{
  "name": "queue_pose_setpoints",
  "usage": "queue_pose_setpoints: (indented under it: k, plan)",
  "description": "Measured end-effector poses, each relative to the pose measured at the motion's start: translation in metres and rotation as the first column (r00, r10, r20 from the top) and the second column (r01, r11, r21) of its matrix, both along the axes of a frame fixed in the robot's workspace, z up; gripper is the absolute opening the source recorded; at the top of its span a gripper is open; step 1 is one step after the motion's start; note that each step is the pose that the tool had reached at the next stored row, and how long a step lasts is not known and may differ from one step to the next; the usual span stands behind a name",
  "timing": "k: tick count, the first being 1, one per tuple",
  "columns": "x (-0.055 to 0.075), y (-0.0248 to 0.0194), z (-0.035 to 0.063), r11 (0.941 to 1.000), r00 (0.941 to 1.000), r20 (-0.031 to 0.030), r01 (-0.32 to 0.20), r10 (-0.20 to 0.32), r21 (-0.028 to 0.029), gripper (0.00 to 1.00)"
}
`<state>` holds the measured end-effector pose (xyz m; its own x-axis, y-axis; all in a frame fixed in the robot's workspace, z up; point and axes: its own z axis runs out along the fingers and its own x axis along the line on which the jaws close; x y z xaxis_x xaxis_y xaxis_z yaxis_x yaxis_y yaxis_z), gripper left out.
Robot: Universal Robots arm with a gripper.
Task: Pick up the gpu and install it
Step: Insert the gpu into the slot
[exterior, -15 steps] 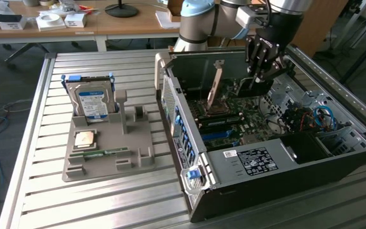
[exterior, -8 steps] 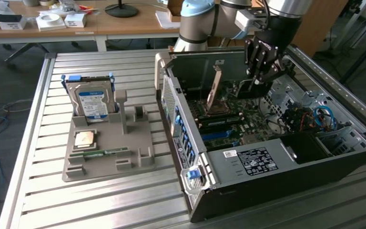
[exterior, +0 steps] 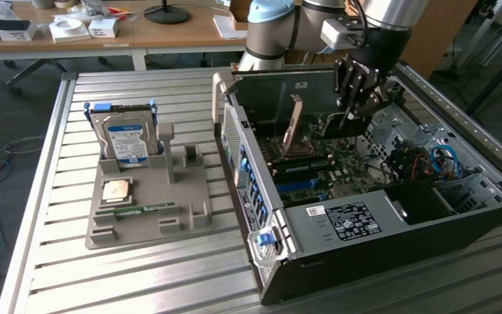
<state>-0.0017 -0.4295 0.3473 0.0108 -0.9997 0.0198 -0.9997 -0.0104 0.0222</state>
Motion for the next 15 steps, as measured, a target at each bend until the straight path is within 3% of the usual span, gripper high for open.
queue_pose_setpoints:
  k: [15]
  plan:
    - [0.0, 0.0, -0.0085, 1.0, 1.0, 0.0, 0.0, 0.0, 0.0003, 0.26]
